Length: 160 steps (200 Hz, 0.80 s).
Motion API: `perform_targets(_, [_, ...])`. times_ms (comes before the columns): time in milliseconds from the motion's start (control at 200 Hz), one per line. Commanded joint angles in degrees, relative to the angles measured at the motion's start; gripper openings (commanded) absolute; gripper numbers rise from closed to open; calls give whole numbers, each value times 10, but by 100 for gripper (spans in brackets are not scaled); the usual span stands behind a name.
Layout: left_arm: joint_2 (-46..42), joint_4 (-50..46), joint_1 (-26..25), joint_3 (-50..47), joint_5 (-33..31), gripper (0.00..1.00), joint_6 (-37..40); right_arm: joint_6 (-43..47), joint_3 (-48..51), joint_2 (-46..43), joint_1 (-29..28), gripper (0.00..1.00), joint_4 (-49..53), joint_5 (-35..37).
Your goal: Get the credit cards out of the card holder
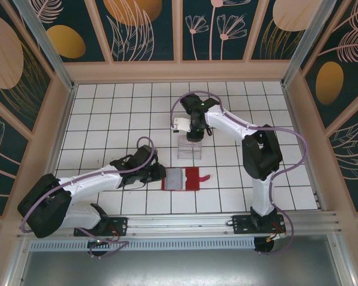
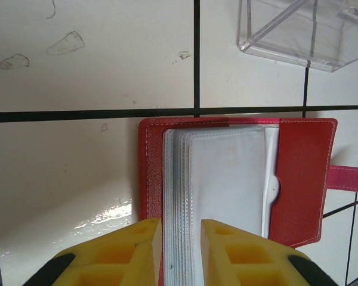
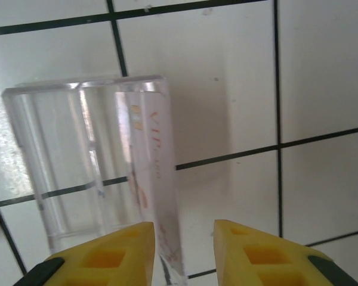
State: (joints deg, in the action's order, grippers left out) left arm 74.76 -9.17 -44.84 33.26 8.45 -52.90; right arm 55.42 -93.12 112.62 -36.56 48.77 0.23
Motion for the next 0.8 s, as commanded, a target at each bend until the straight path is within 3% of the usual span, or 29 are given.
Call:
perform_targets(0, [-5,-2,1,9,-11,26,-6,0,7,-41,-6,33,-29,27])
perform_targets(140, [-1,-15,1,20,-17,26,2,-44,8,-68,-7,34,-54,22])
perform_targets(260, [7,-34,3,36,-25,26,8,-138,24,-103,-8,36,-86,24])
perform_targets(505, [13,-9,39,24,11,26,1,-465,118,-185,-23,37,-141,53])
perform_targets(645, [18,7,81,13,44,26,12,-679,170,-221,-43,35,-118,46])
perform_targets(795, [28,13,113,13,60,26,32,-817,199,-223,-108,31,-73,35])
